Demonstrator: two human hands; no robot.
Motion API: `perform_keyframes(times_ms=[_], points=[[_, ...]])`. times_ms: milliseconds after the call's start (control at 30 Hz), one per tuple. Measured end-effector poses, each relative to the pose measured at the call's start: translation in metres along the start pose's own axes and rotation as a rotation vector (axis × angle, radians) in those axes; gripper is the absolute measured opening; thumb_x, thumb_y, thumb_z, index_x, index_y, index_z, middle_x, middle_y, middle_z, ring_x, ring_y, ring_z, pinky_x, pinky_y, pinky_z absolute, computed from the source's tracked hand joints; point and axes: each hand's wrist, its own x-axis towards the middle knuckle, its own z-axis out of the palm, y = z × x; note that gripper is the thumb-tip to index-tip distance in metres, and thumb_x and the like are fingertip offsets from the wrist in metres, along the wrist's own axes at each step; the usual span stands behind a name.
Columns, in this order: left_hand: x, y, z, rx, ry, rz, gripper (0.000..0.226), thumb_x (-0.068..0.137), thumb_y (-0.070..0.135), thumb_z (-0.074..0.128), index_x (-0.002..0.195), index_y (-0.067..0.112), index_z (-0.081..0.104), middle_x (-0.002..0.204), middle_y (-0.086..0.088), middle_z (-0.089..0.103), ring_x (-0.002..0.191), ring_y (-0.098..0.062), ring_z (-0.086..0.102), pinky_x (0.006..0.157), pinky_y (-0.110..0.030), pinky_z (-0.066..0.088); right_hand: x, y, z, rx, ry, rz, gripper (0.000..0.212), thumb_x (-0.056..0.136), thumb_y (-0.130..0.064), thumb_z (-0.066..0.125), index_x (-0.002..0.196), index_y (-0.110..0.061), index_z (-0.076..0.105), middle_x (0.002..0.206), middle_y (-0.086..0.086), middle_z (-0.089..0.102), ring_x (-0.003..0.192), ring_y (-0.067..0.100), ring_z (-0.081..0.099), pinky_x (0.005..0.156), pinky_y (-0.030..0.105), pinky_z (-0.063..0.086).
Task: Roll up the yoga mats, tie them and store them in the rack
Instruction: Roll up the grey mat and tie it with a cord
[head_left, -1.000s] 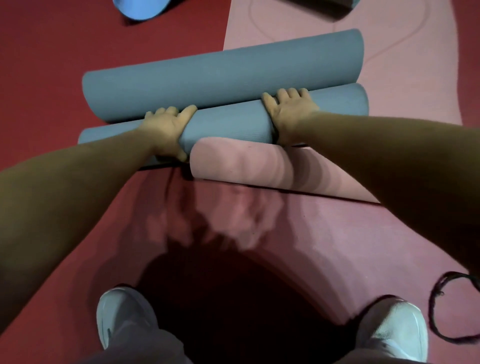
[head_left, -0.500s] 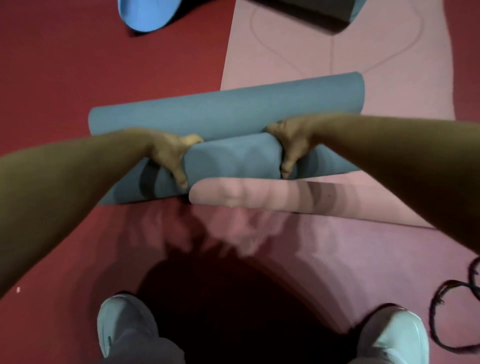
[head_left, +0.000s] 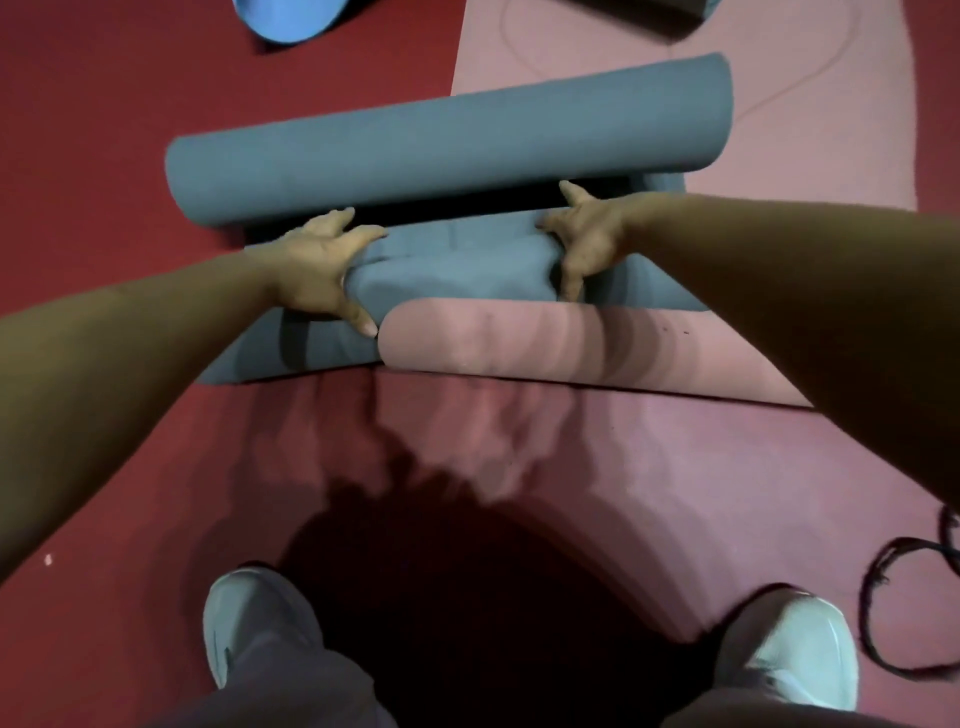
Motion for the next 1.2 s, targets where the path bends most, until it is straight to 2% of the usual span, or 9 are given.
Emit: perform_keyframes(times_ms=[100, 167, 300, 467, 600, 733, 900, 1033, 1200], points=[[0.004, -0.006, -0.012, -0.156, 0.005, -0.022, 0.091, 0.072, 0.044, 0.083, 0.145, 0.019, 0.036, 0.143, -0.014, 0.048, 0.127, -0.032, 0.047, 0.107, -0.039, 0.039, 0.0, 0.011, -0.014, 0.15, 0.106, 0.076, 0.116, 0.065, -0.052, 0.086, 0.156, -0.023, 0.02, 0.157, 0.018, 0.022, 0.143, 0.037, 0.029, 0.116, 0.043, 0.033], [0.007, -0.007, -0.017, -0.165, 0.043, -0.063, 0.07, 0.083, 0.04, 0.074, 0.141, 0.02, 0.04, 0.14, -0.012, 0.053, 0.123, -0.032, 0.052, 0.104, -0.04, 0.041, 0.005, 0.018, -0.014, 0.193, 0.218, 0.081, 0.105, 0.069, -0.059, 0.08, 0.151, -0.014, 0.032, 0.151, 0.017, 0.037, 0.136, 0.035, 0.042, 0.112, 0.045, 0.037], [0.01, -0.005, -0.006, -0.102, 0.215, -0.073, 0.04, 0.1, 0.031, 0.049, 0.133, 0.011, 0.04, 0.131, -0.026, 0.054, 0.116, -0.041, 0.053, 0.092, -0.043, 0.041, 0.012, 0.017, -0.006, 0.155, 0.374, 0.102, 0.068, 0.095, -0.056, 0.049, 0.148, -0.017, 0.031, 0.152, 0.017, 0.031, 0.137, 0.038, 0.04, 0.115, 0.051, 0.027], [0.011, 0.007, -0.011, -0.072, 0.067, -0.009, 0.082, 0.073, 0.051, 0.075, 0.132, 0.006, 0.04, 0.13, -0.022, 0.046, 0.122, -0.036, 0.044, 0.103, -0.042, 0.038, 0.013, 0.012, 0.0, 0.107, 0.363, 0.094, 0.047, 0.1, -0.052, 0.039, 0.142, -0.03, 0.037, 0.144, 0.018, 0.035, 0.13, 0.04, 0.045, 0.116, 0.056, 0.019], [0.018, 0.018, -0.015, 0.091, -0.058, -0.015, 0.116, 0.049, 0.056, 0.091, 0.138, 0.014, 0.031, 0.135, -0.018, 0.047, 0.123, -0.037, 0.046, 0.102, -0.044, 0.042, 0.004, 0.01, -0.005, 0.028, 0.267, 0.078, 0.057, 0.093, -0.057, 0.04, 0.143, -0.031, 0.034, 0.149, 0.014, 0.04, 0.137, 0.038, 0.037, 0.114, 0.057, 0.019], [0.021, 0.028, -0.011, 0.186, -0.042, -0.021, 0.107, 0.043, 0.062, 0.089, 0.123, 0.013, 0.037, 0.118, -0.017, 0.058, 0.109, -0.035, 0.057, 0.087, -0.039, 0.048, -0.002, 0.004, -0.003, -0.114, 0.172, 0.057, 0.09, 0.074, -0.066, 0.061, 0.147, -0.028, 0.025, 0.144, 0.018, 0.039, 0.134, 0.04, 0.037, 0.111, 0.057, 0.026], [0.015, 0.031, -0.014, 0.187, -0.066, -0.009, 0.102, 0.037, 0.066, 0.087, 0.112, 0.017, 0.038, 0.112, -0.014, 0.061, 0.101, -0.034, 0.058, 0.085, -0.042, 0.051, -0.005, -0.001, -0.005, -0.315, 0.092, 0.034, 0.125, 0.052, -0.072, 0.081, 0.15, -0.027, 0.019, 0.145, 0.016, 0.036, 0.132, 0.04, 0.039, 0.106, 0.058, 0.031], [-0.001, 0.037, -0.003, 0.225, -0.135, 0.057, 0.099, 0.034, 0.074, 0.081, 0.104, 0.022, 0.034, 0.104, -0.012, 0.064, 0.097, -0.032, 0.062, 0.079, -0.039, 0.053, -0.011, -0.008, 0.004, -0.464, 0.075, -0.039, 0.119, 0.052, -0.071, 0.081, 0.146, -0.022, 0.029, 0.14, 0.015, 0.043, 0.125, 0.04, 0.049, 0.101, 0.052, 0.041], [-0.004, 0.039, -0.002, 0.239, -0.161, 0.057, 0.093, 0.041, 0.069, 0.084, 0.107, 0.022, 0.037, 0.105, -0.009, 0.064, 0.094, -0.029, 0.062, 0.08, -0.039, 0.052, -0.022, -0.014, -0.001, -0.382, -0.01, -0.064, 0.115, 0.057, -0.064, 0.083, 0.147, -0.017, 0.032, 0.139, 0.018, 0.048, 0.121, 0.038, 0.054, 0.096, 0.041, 0.046]])
